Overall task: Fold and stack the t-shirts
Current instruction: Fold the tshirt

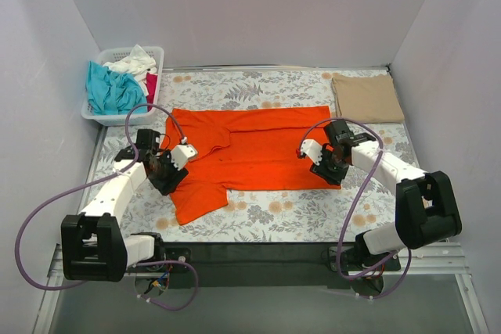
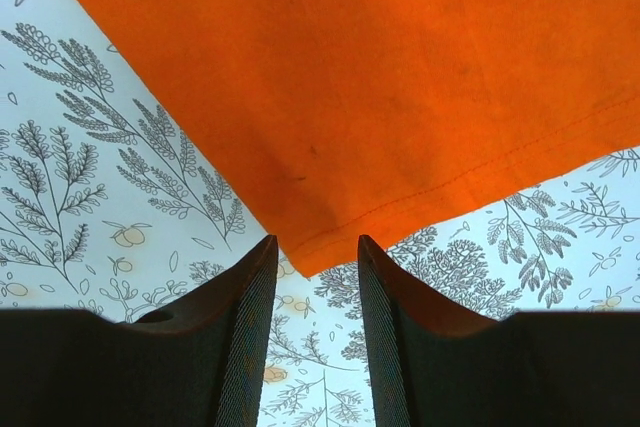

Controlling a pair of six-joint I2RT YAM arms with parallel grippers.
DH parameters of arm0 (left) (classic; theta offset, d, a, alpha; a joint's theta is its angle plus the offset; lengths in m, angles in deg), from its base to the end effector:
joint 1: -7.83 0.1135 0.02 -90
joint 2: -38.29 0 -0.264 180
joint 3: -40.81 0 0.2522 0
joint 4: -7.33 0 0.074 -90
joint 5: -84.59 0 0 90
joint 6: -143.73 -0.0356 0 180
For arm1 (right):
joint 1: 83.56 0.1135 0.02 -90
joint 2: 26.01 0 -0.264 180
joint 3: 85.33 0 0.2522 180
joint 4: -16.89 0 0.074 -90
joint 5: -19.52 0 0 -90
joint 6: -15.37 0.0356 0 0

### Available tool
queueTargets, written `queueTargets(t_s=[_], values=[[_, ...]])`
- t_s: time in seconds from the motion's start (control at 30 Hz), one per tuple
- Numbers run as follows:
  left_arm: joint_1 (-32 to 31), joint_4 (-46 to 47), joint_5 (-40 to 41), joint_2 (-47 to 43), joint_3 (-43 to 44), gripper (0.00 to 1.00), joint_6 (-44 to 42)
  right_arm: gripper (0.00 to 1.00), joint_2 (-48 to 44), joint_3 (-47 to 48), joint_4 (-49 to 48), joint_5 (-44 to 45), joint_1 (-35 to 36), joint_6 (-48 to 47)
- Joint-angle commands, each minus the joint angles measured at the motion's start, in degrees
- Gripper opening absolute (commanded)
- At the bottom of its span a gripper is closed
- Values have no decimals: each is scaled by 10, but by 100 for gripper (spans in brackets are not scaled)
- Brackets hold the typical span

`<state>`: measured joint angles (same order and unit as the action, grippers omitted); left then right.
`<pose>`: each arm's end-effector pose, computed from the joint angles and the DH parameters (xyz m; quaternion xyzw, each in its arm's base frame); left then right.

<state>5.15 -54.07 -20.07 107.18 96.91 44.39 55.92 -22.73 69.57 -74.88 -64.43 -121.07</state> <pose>0.1998 -0.0184 0.1996 0.1203 0.9752 -0.1182 0.1435 0.2398 0.0861 0.1873 -0.5395 0.8265 0.0000 0.1608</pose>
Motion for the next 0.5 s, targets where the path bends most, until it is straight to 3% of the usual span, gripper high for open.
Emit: queueTargets(t_s=[0.0,0.47], values=[[8,18,5,4,27,47,15,38,-16,-15,0,1,8,4],[26,23,2,27,34,47,21,36,-12,-85,-56,41,8,-16]])
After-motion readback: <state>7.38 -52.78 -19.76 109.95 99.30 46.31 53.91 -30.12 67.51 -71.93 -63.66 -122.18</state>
